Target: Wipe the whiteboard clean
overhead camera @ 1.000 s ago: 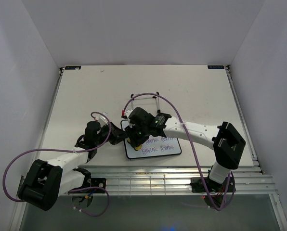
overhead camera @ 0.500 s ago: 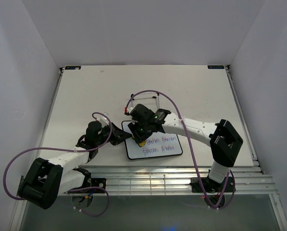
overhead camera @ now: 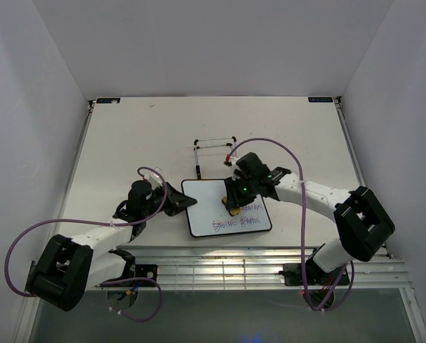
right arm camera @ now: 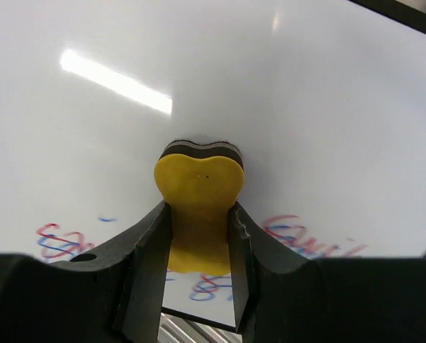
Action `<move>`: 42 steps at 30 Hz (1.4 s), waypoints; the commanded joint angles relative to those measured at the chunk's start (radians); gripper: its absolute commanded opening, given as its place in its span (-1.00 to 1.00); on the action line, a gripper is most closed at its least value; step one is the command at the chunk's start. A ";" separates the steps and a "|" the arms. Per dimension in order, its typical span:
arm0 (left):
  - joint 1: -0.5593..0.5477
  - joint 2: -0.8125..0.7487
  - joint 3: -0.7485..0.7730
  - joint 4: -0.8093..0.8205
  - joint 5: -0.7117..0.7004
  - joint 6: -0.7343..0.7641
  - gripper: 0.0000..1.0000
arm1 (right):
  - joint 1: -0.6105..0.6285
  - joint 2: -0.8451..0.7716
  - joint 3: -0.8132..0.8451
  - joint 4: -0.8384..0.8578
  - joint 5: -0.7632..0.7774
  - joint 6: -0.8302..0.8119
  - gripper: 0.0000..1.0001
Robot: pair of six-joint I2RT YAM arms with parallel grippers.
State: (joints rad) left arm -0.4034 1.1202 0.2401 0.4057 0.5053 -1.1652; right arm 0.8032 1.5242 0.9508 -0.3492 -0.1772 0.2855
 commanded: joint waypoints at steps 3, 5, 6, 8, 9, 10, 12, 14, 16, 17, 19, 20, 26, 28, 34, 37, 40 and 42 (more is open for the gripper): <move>-0.012 -0.049 0.007 0.076 0.018 0.029 -1.00 | -0.175 -0.018 -0.202 0.003 -0.021 -0.051 -0.38; -0.012 -0.056 -0.001 0.078 0.018 0.029 -1.00 | -0.190 -0.027 -0.230 0.009 -0.019 -0.052 -0.38; -0.012 -0.054 -0.002 0.078 0.016 0.029 -1.00 | -0.190 -0.029 -0.230 0.010 -0.025 -0.049 -0.39; -0.012 -0.053 -0.005 0.078 0.018 0.029 -1.00 | -0.188 -0.039 -0.224 0.018 -0.053 -0.033 -0.40; -0.012 -0.051 -0.005 0.078 0.019 0.029 -1.00 | -0.173 -0.045 -0.221 0.033 -0.062 -0.013 -0.41; -0.012 -0.046 -0.007 0.078 0.019 0.029 -1.00 | -0.159 -0.053 -0.212 0.036 -0.070 -0.003 -0.41; -0.012 -0.045 -0.008 0.078 0.019 0.027 -1.00 | -0.086 -0.059 -0.161 0.035 -0.062 0.017 -0.41; -0.012 -0.045 -0.005 0.079 0.018 0.029 -1.00 | 0.008 -0.056 -0.100 0.033 -0.050 0.047 -0.41; -0.012 -0.043 -0.004 0.079 0.016 0.029 -1.00 | 0.069 -0.047 -0.063 0.045 -0.041 0.085 -0.41; -0.012 -0.043 -0.002 0.079 0.016 0.029 -1.00 | 0.124 -0.029 -0.044 0.050 -0.028 0.096 -0.41; -0.012 -0.043 -0.001 0.079 0.018 0.027 -1.00 | 0.166 -0.009 -0.001 0.064 -0.021 0.116 -0.41; -0.012 -0.042 -0.001 0.079 0.018 0.027 -1.00 | 0.189 0.011 0.006 0.068 -0.019 0.121 -0.41; -0.011 -0.059 -0.012 0.078 0.013 0.025 -1.00 | 0.122 0.002 -0.082 0.075 0.018 0.118 -0.42; -0.011 -0.066 -0.016 0.078 0.010 0.025 -1.00 | 0.053 -0.025 -0.168 0.075 0.018 0.106 -0.41; 0.003 -0.068 -0.036 0.076 0.022 0.027 -1.00 | -0.234 -0.104 -0.363 0.079 -0.065 0.031 -0.41; 0.015 -0.079 -0.059 0.076 0.021 0.029 -1.00 | -0.321 -0.081 -0.392 0.047 -0.062 -0.002 -0.40; 0.038 -0.086 -0.074 0.076 0.038 0.029 -1.00 | -0.344 -0.073 -0.402 0.036 -0.025 0.017 -0.41; 0.047 -0.097 -0.085 0.074 0.045 0.030 -1.00 | -0.352 -0.075 -0.396 0.026 0.018 0.029 -0.42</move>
State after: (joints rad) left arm -0.3717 1.0542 0.1669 0.4450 0.5350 -1.1751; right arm 0.4500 1.3876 0.6247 -0.1513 -0.2562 0.3542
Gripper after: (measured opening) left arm 0.180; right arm 0.395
